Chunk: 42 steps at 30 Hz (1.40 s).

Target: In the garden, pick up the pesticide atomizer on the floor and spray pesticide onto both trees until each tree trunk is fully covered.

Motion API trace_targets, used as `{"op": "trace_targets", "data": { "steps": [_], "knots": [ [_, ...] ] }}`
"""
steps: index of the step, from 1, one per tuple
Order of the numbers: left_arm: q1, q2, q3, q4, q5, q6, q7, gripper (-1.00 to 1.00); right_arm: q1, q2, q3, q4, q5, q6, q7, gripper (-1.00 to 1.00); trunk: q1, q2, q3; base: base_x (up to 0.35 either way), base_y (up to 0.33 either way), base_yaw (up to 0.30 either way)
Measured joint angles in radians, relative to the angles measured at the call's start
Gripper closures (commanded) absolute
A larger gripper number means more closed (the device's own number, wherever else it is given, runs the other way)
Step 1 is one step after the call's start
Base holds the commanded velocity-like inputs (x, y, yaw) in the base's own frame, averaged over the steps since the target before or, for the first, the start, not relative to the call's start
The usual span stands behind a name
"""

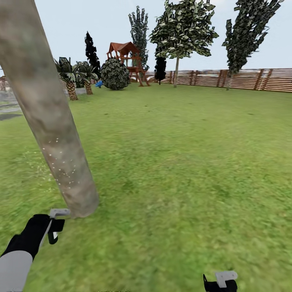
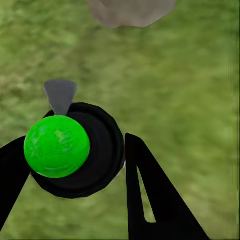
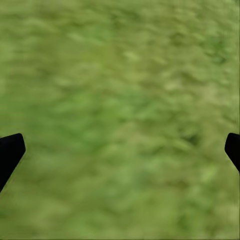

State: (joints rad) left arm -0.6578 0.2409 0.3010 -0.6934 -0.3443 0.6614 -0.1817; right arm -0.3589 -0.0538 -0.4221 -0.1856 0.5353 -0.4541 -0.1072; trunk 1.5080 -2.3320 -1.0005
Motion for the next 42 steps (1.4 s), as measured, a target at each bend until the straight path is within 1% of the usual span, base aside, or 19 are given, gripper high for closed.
{"op": "trace_targets", "data": {
  "steps": [2,3,4,5,7,8,12,21,31,34,38,42],
  "knots": [
    [-0.001,-0.021,0.016,-0.011,-0.003,-0.001,0.024,1.0,0.0,-0.001,0.0,0.0,0.0,0.0,0.0,-1.0,0.0,0.0,0.0,0.0,0.0,0.21],
    [0.0,-0.052,0.022,-0.016,-0.001,-0.003,0.05,1.0,0.0,-0.001,-0.001,0.0,0.0,0.0,0.0,-1.0,0.0,0.0,0.0,0.0,0.0,0.075],
    [0.001,-0.072,0.021,-0.017,-0.001,-0.005,0.069,1.0,0.0,-0.001,-0.001,0.0,0.0,0.0,0.0,-1.0,0.0,0.0,0.0,0.016,-0.06,0.038],
    [0.002,-0.083,0.019,-0.016,-0.009,-0.006,0.093,1.0,0.0,-0.001,0.0,0.0,0.0,0.0,0.0,-1.0,0.0,0.0,0.0,0.044,-0.127,0.025],
    [0.002,-0.092,0.017,-0.014,-0.012,-0.008,0.141,1.0,0.0,-0.001,-0.001,0.0,0.0,0.0,0.0,-1.0,0.0,0.0,0.0,0.082,-0.222,0.006],
    [0.002,-0.097,0.016,-0.013,-0.006,-0.009,0.16,1.0,0.0,-0.001,-0.001,0.0,0.0,0.0,0.0,-1.0,0.0,0.0,0.0,0.093,-0.248,0.001],
    [0.001,-0.12,0.016,-0.013,-0.004,-0.009,0.167,1.0,0.0,-0.001,-0.001,0.0,0.0,0.0,0.0,-1.0,0.0,0.0,0.0,0.094,-0.255,0.0],
    [0.002,-0.124,0.017,-0.02,-0.004,-0.01,0.162,1.0,0.0,-0.002,-0.001,0.001,0.0,0.001,0.0,-1.0,0.0,0.0,0.0,0.082,-0.266,0.0],
    [0.001,-0.123,0.017,-0.021,-0.005,-0.01,0.161,1.0,0.0,-0.001,-0.001,0.001,0.0,0.001,0.0,-1.0,0.0,0.0,0.0,0.081,-0.267,0.0],
    [0.001,-0.122,0.021,-0.021,-0.006,-0.01,0.166,1.0,0.0,-0.001,-0.001,0.0,0.0,0.0,0.0,-1.0,0.0,0.0,0.0,0.086,-0.267,0.009],
    [0.002,-0.118,0.026,-0.022,-0.005,-0.009,0.169,1.0,0.0,-0.001,-0.001,0.0,0.0,0.0,-0.001,-1.0,0.0,0.0,0.0,0.091,-0.211,0.208],
    [0.001,-0.119,0.026,-0.022,-0.004,-0.009,0.169,1.0,0.0,-0.001,-0.001,0.0,0.0,0.0,-0.002,-1.0,0.0,0.0,0.0,0.014,-0.03,0.272]
  ]
}}
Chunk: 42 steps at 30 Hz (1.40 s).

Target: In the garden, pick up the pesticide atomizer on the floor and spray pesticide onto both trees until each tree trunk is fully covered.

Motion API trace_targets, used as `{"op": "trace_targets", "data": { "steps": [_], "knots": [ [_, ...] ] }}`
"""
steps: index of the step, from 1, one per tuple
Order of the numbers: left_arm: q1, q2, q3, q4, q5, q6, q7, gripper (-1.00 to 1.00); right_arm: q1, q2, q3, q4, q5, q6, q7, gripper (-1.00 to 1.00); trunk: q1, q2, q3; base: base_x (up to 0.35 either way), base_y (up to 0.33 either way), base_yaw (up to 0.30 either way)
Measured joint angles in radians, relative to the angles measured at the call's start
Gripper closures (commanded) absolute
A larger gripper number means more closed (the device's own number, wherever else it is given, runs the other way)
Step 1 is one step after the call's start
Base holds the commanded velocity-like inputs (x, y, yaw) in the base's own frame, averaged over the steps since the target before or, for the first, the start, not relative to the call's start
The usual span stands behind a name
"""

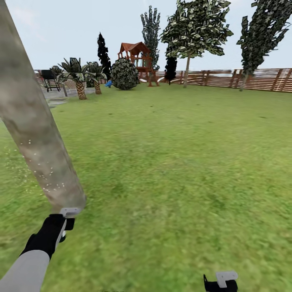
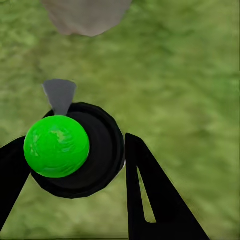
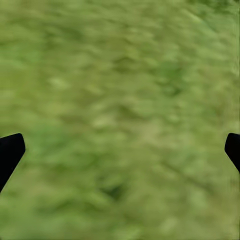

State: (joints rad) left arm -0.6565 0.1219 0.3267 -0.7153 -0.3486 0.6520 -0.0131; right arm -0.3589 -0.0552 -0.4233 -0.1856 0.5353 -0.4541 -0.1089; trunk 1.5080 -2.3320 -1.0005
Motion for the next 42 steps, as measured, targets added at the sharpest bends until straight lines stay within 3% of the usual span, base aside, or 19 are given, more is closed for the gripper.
{"op": "trace_targets", "data": {
  "steps": [7,12,20,23,27,42],
  "knots": [
    [0.0,-0.001,0.005,0.006,0.001,0.002,0.0,1.0,0.0,0.0,0.0,0.0,0.0,0.0,0.0,-1.0,0.0,0.0,0.0,0.0,-0.001,0.278],
    [0.0,-0.001,0.042,0.008,0.022,0.002,-0.002,1.0,0.0,0.0,0.0,0.0,0.0,0.0,0.0,-1.0,0.0,0.0,0.0,0.0,0.0,0.278],
    [0.0,-0.003,0.038,-0.001,0.031,-0.001,-0.004,1.0,0.0,0.0,0.0,0.0,0.0,0.0,0.001,-1.0,0.0,0.0,0.0,0.004,-0.001,0.278],
    [0.0,-0.004,0.036,0.0,0.03,-0.039,-0.002,1.0,0.0,0.0,0.0,0.0,0.0,0.0,0.0,-1.0,0.0,0.0,0.0,0.16,-0.101,0.258],
    [0.0,-0.007,0.034,0.009,0.03,-0.07,-0.002,1.0,0.0,0.0,0.0,0.0,0.0,0.0,0.001,-1.0,0.0,0.0,0.0,0.234,-0.158,0.046],
    [0.0,-0.017,0.033,0.01,0.029,-0.072,-0.001,1.0,0.0,-0.001,0.0,0.002,0.0,0.001,0.002,-1.0,0.0,0.0,0.0,0.238,-0.174,0.001]
  ]
}}
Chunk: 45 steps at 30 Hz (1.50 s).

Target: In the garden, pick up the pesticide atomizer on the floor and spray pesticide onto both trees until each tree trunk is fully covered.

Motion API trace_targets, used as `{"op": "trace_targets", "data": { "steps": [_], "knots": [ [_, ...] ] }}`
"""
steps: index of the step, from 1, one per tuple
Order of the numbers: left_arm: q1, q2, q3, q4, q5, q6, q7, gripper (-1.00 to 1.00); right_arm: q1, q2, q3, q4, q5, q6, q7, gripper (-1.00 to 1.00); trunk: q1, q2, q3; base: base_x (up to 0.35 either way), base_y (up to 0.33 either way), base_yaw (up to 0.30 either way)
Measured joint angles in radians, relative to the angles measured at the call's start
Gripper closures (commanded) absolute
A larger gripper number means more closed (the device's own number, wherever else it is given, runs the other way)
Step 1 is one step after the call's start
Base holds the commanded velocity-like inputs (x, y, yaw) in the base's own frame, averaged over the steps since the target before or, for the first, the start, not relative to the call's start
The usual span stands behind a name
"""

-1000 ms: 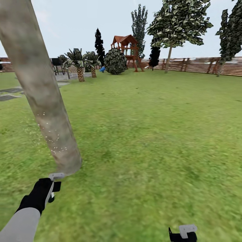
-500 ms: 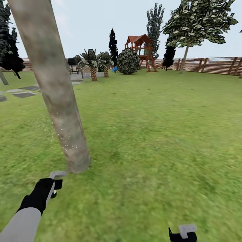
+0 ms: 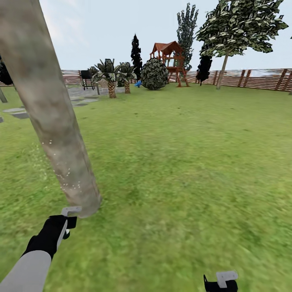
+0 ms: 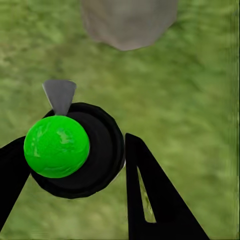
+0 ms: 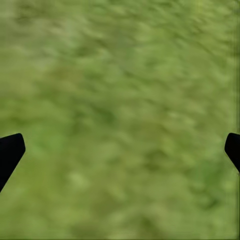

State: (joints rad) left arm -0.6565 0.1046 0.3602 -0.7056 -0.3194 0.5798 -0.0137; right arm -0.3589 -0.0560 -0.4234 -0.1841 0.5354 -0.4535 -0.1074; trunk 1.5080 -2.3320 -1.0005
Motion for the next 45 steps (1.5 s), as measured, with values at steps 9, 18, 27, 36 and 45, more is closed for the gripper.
{"op": "trace_targets", "data": {
  "steps": [9,18,27,36,45],
  "knots": [
    [0.0,-0.002,-0.001,0.0,0.0,0.0,0.0,1.0,0.0,0.001,0.001,0.0,0.0,-0.001,0.0,-1.0,0.0,0.0,0.0,0.232,-0.194,0.046],
    [0.0,-0.008,-0.001,0.0,-0.001,0.0,0.001,1.0,0.0,0.001,0.001,0.0,0.0,-0.001,0.0,-1.0,0.0,0.0,0.0,0.23,-0.198,0.164],
    [0.0,-0.008,0.0,-0.005,-0.001,-0.001,0.002,1.0,0.0,0.002,0.001,0.0,0.0,-0.001,0.0,-1.0,0.0,0.0,0.0,0.122,-0.236,0.1],
    [0.0,-0.007,0.0,-0.009,-0.001,0.0,0.002,1.0,0.0,0.002,0.002,0.0,0.0,-0.001,0.0,-1.0,0.0,0.0,0.0,0.021,-0.273,0.275],
    [0.0,-0.008,0.0,-0.008,-0.001,0.0,0.002,1.0,0.0,0.002,0.002,0.0,0.0,-0.001,0.0,-1.0,0.0,0.0,0.0,0.13,-0.272,0.277]
  ]
}}
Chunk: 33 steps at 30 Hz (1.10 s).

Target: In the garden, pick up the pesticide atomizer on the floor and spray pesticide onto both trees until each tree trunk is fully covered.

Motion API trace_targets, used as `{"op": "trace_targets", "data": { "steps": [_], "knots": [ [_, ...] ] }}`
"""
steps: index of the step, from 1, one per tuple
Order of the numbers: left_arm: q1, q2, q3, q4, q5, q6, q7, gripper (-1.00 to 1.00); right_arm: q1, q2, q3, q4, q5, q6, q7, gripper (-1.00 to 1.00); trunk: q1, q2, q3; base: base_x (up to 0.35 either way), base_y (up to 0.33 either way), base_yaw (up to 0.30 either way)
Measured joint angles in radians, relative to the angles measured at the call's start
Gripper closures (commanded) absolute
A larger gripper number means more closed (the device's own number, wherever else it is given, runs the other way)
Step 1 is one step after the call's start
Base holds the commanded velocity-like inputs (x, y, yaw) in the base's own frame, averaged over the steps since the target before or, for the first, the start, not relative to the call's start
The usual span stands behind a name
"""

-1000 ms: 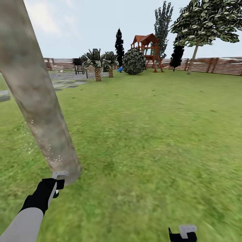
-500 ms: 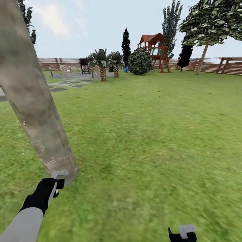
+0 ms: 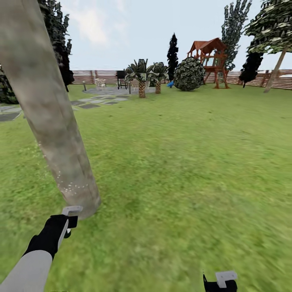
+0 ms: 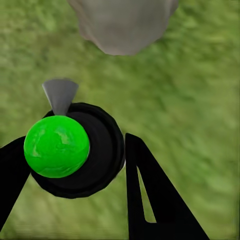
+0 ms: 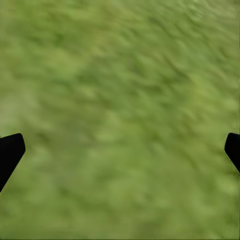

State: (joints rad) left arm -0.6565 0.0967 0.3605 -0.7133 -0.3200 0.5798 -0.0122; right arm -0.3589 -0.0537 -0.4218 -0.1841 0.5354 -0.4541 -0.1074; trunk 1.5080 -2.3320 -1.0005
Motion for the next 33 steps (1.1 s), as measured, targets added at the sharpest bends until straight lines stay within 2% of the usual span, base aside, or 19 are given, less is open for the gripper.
{"op": "trace_targets", "data": {
  "steps": [4,16,23,29,33],
  "knots": [
    [0.0,0.0,0.0,0.0,0.0,0.0,0.0,1.0,0.0,0.0,0.0,0.0,0.0,0.0,0.0,-1.0,0.0,0.0,0.0,0.148,-0.269,0.223],
    [0.0,0.0,0.0,0.0,0.001,0.0,0.0,1.0,0.0,0.0,0.0,0.0,0.0,0.0,0.0,-1.0,0.0,0.0,0.0,0.15,-0.268,0.021],
    [0.0,0.0,0.0,0.002,0.001,0.0,0.0,1.0,0.0,0.0,0.0,0.0,0.0,0.0,0.0,-1.0,0.0,0.0,0.0,0.151,-0.268,0.245],
    [0.0,0.0,0.0,0.003,0.001,-0.001,0.0,1.0,0.0,0.0,0.0,0.0,0.0,0.0,0.0,-1.0,0.0,0.0,0.0,0.154,-0.265,0.035],
    [0.0,0.0,0.001,0.001,0.001,-0.001,0.0,1.0,0.0,0.0,0.0,0.0,0.0,0.0,0.0,-1.0,0.0,0.0,0.0,0.14,-0.265,0.211]
  ]
}}
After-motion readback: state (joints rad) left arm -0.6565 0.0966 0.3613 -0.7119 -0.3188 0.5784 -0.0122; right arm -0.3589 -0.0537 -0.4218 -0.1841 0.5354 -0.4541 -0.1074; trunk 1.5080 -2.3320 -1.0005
